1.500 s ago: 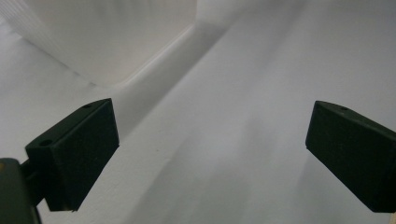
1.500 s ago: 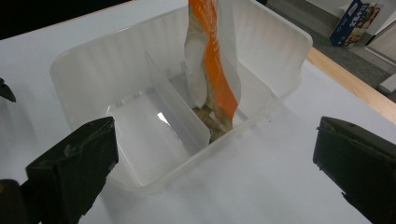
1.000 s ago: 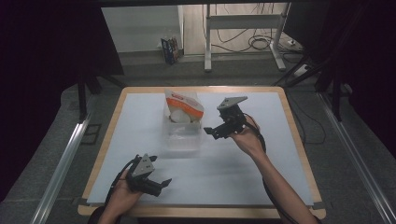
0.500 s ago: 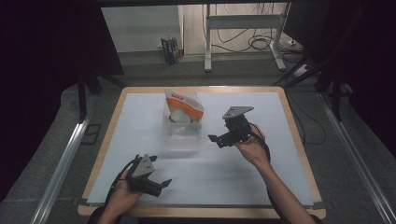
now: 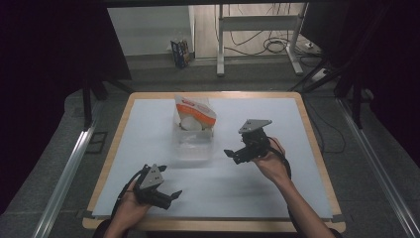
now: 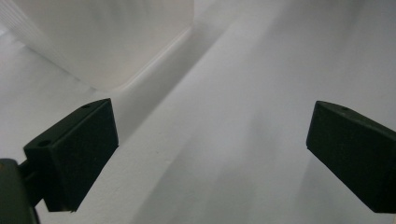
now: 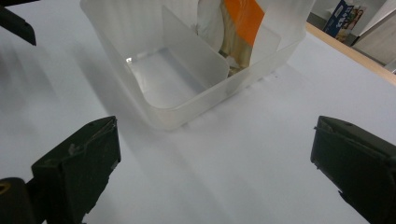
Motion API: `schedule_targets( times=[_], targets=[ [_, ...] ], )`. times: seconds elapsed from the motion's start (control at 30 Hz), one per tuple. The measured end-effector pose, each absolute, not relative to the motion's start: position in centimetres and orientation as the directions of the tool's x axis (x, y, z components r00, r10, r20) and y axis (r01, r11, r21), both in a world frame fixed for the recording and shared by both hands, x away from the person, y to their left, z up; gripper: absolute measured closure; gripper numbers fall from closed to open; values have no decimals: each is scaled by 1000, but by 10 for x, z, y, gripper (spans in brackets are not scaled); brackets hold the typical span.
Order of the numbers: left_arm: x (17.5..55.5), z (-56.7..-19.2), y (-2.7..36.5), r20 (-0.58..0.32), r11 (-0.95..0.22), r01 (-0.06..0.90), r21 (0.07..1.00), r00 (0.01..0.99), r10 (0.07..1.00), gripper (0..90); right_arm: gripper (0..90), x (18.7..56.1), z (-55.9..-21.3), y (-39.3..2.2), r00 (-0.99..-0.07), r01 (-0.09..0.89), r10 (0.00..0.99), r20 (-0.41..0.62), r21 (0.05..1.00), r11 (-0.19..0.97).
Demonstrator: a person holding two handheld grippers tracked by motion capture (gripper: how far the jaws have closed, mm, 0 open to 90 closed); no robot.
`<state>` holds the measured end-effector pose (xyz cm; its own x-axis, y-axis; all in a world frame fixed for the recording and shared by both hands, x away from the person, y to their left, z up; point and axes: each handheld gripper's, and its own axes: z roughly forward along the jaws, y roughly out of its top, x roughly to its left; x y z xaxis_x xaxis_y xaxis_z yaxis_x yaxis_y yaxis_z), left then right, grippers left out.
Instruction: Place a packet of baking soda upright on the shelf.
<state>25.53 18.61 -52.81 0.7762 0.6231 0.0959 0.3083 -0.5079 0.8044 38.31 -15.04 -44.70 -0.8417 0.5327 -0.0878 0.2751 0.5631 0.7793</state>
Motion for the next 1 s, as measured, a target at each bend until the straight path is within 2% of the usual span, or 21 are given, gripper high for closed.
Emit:
schedule_targets(
  times=[1.0],
  targets=[
    [255, -529, 186, 104, -507, 303, 807, 772, 627, 18, 12, 337, -450, -193, -823, 290, 561, -92, 780, 554]
  ],
)
